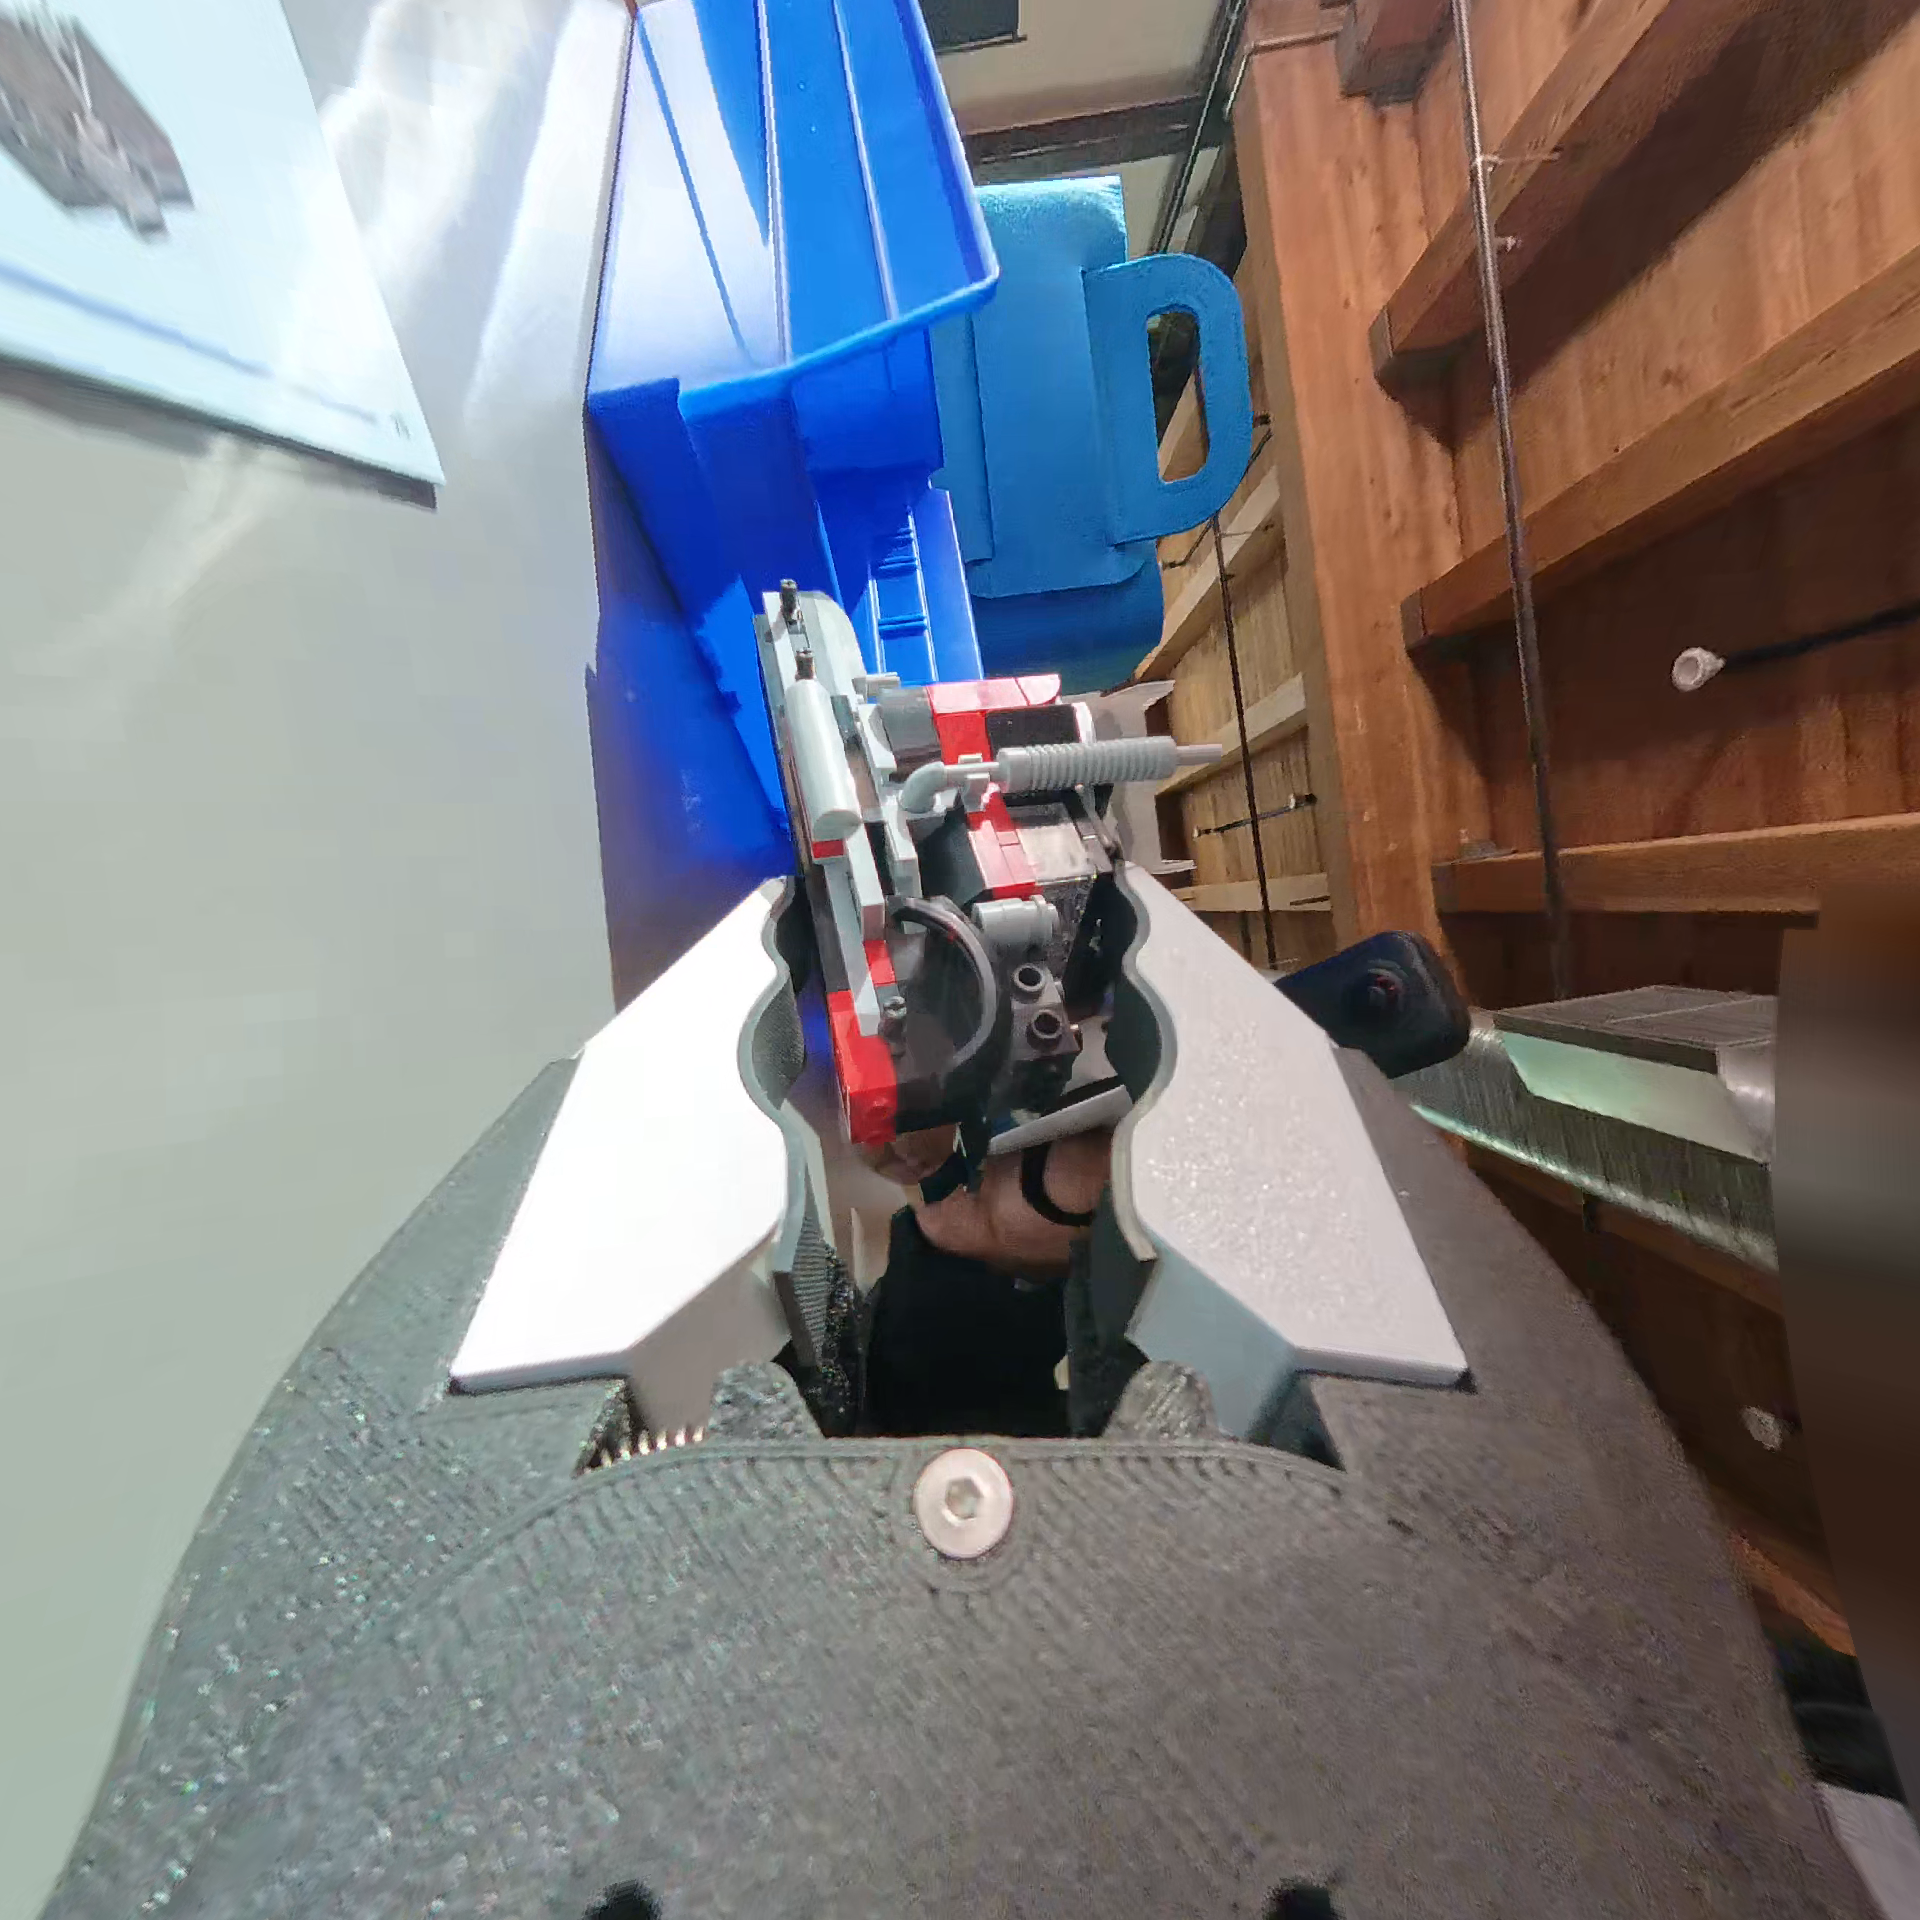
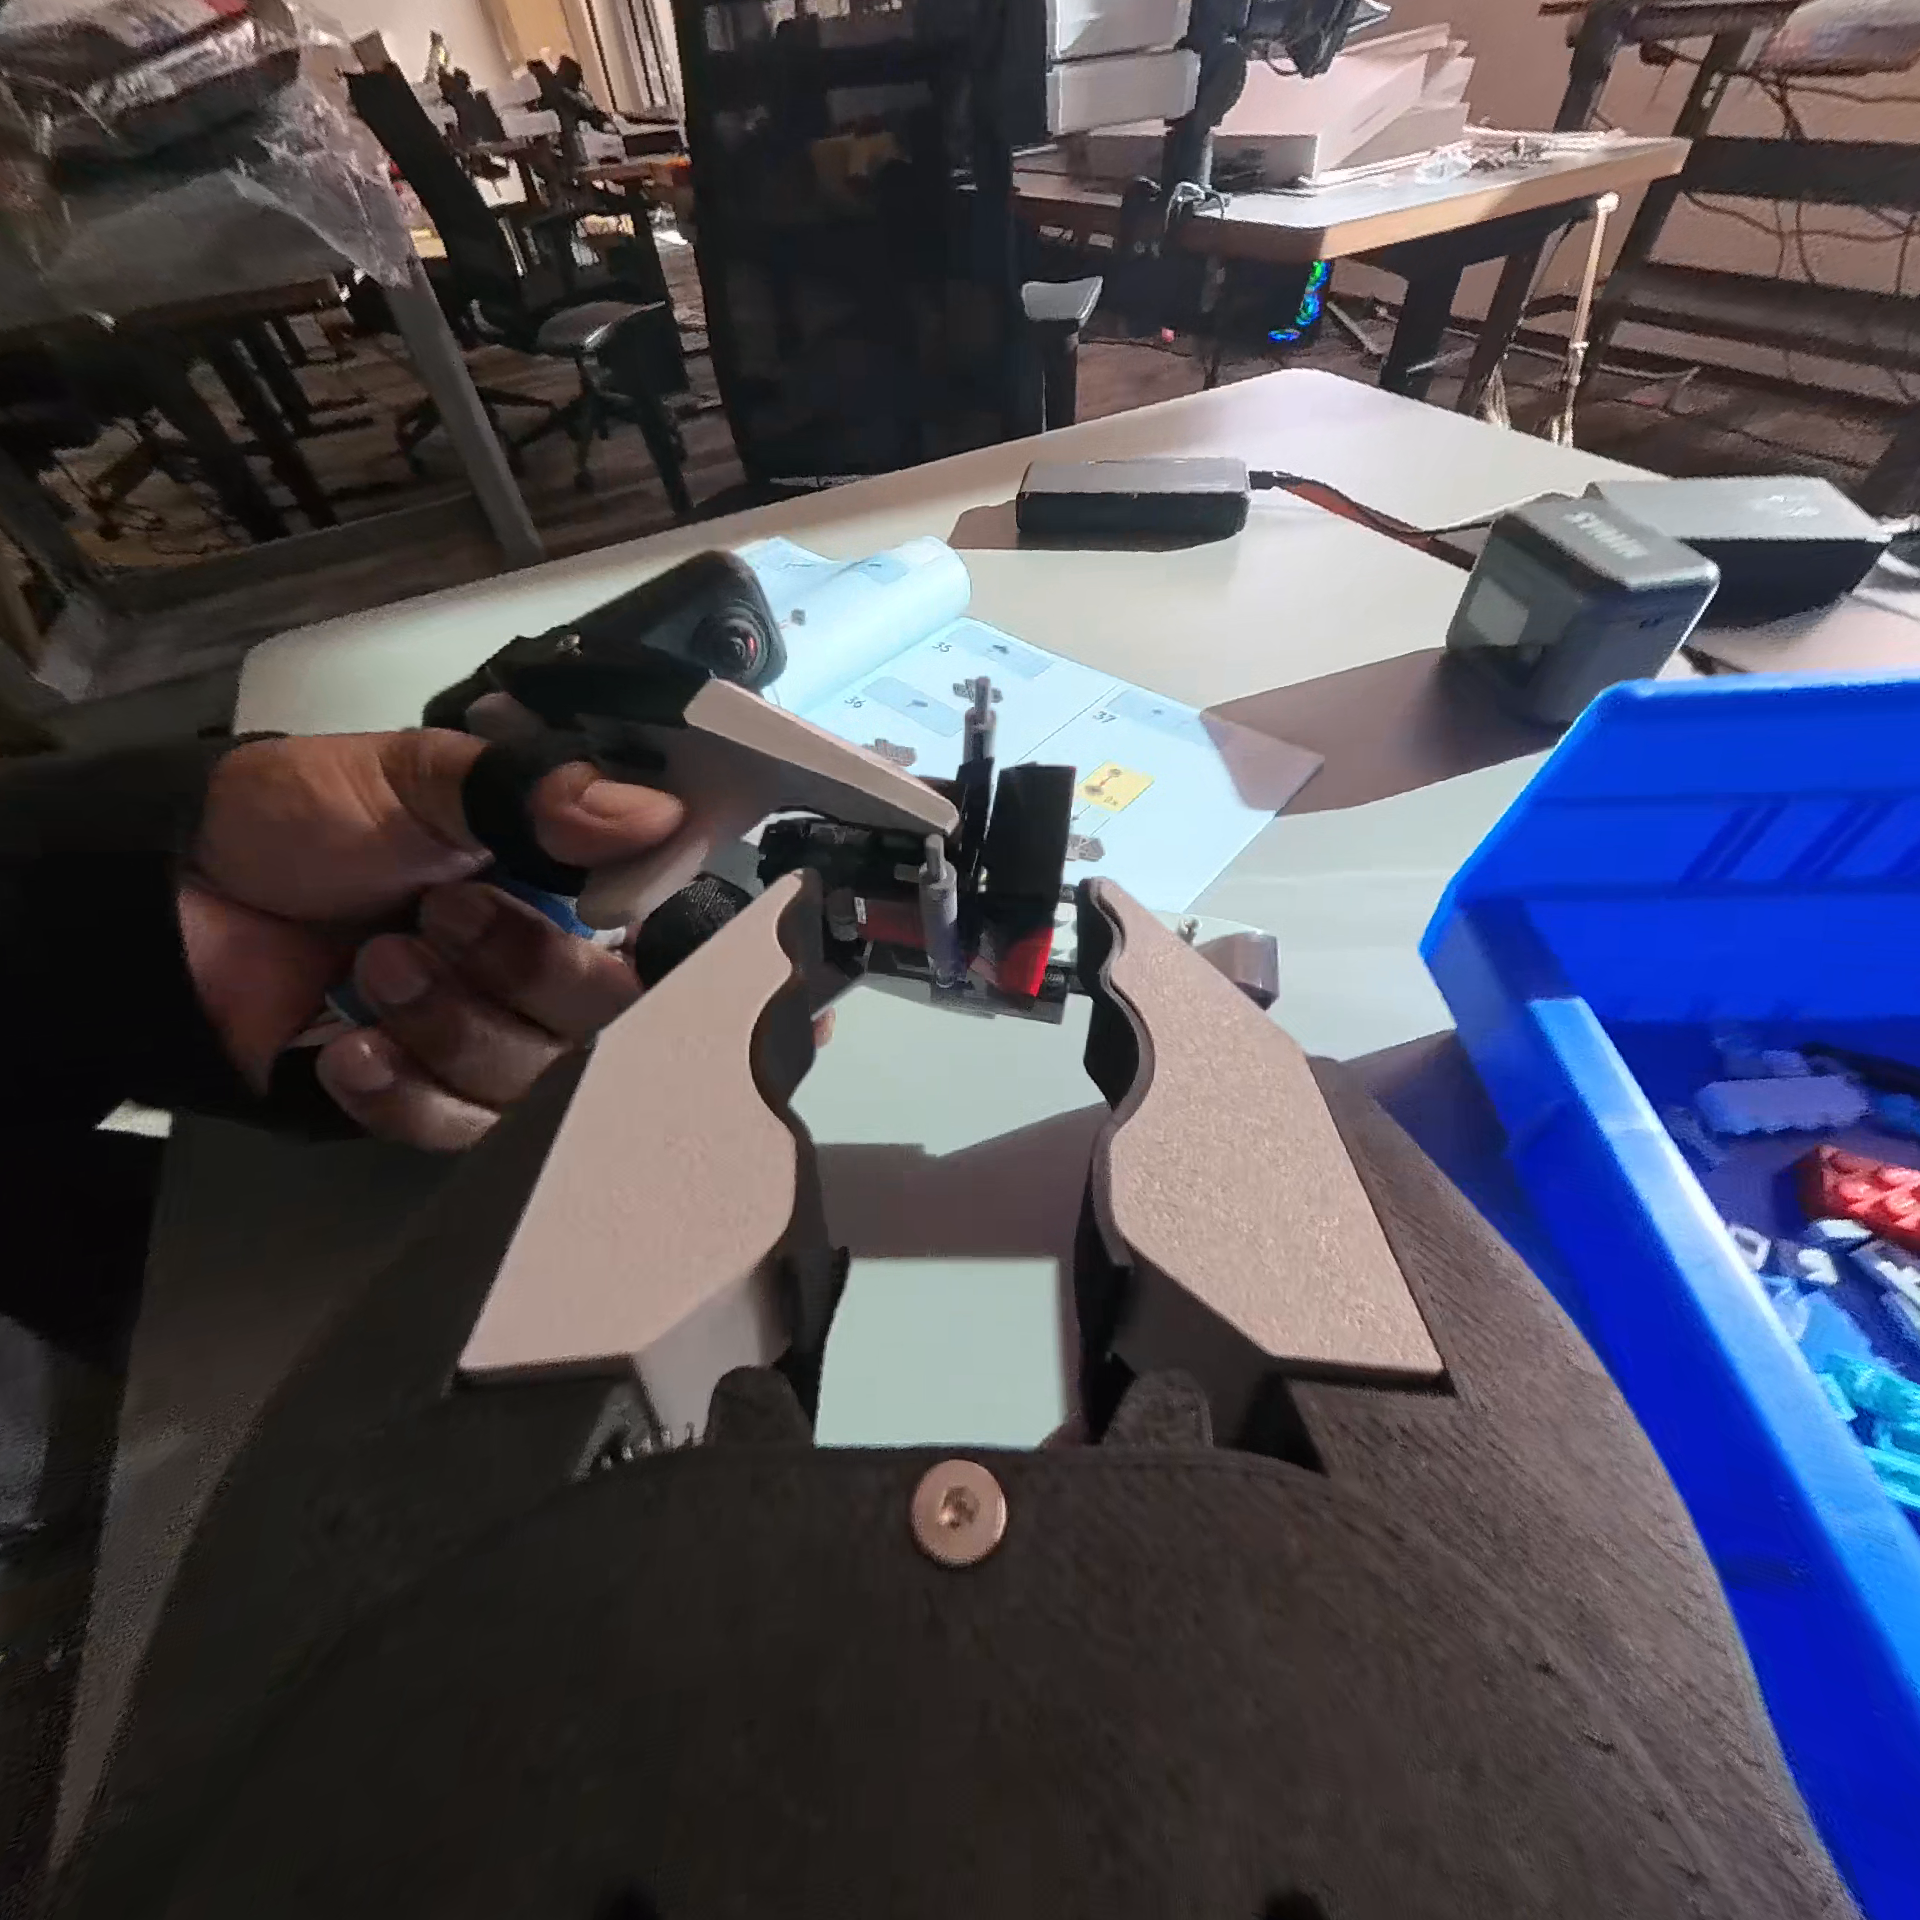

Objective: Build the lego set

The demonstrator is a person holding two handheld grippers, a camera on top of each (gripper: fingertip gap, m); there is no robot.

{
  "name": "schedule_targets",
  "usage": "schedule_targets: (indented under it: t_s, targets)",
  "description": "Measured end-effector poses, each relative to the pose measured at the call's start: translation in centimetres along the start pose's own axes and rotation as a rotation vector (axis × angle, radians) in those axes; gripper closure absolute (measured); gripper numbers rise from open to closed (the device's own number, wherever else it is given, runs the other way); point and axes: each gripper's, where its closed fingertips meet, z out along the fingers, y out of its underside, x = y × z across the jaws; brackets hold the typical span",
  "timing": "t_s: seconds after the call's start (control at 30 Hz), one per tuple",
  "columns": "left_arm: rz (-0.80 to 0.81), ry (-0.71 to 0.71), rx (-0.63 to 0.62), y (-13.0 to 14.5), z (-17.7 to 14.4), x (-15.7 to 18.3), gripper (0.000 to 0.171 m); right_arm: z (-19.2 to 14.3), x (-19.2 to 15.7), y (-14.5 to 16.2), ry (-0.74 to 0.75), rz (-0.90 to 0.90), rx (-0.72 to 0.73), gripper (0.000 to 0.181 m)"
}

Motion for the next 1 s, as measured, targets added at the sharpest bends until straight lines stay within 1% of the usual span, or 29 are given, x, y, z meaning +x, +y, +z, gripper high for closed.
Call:
schedule_targets:
  t_s: [0.17, 0.3, 0.4, 0.47, 0.5, 0.57, 0.67, 0.77, 0.9, 0.93, 1.0]
  targets:
    - [-0.037, 0.015, -0.008, 1.8, 0.4, 0.1, 0.114, -0.1, -0.4, 1.3, 0.029, 0.024, -0.009, 0.130]
    - [-0.047, -0.018, -0.050, 3.0, 0.7, -0.8, 0.114, 0.0, -0.4, 2.6, 0.072, -0.008, -0.059, 0.132]
    - [-0.009, -0.055, -0.064, 3.2, 0.4, -1.3, 0.113, 0.0, -0.5, 3.3, 0.078, 0.009, -0.081, 0.135]
    - [0.039, -0.083, -0.080, 3.2, 0.1, -1.4, 0.109, 0.1, -0.7, 3.6, 0.071, 0.020, -0.089, 0.135]
    - [0.068, -0.094, -0.082, 3.0, -0.2, -1.4, 0.103, 0.1, -0.7, 3.8, 0.076, 0.020, -0.097, 0.135]
    - [0.133, -0.124, -0.094, 2.7, -1.0, -1.4, 0.095, 0.3, -0.5, 4.0, 0.087, 0.015, -0.113, 0.135]
    - [0.263, -0.165, -0.093, 1.7, -2.6, -1.2, 0.089, 0.5, -0.1, 4.4, 0.104, 0.006, -0.143, 0.135]
    - [0.473, -0.234, -0.053, -0.3, -5.2, -0.9, 0.084, 0.8, 0.6, 5.1, 0.138, -0.013, -0.198, 0.135]
    - [0.775, -0.328, 0.042, -3.5, -9.4, 0.3, 0.078, 1.1, 0.9, 5.2, 0.145, -0.010, -0.210, 0.135]
    - [0.831, -0.346, 0.058, -4.1, -10.5, 0.5, 0.078, 1.1, 1.0, 5.2, 0.144, -0.004, -0.211, 0.135]
    - [0.908, -0.372, 0.047, -4.6, -12.4, 0.7, 0.078, 1.1, 1.1, 5.3, 0.144, 0.008, -0.215, 0.135]
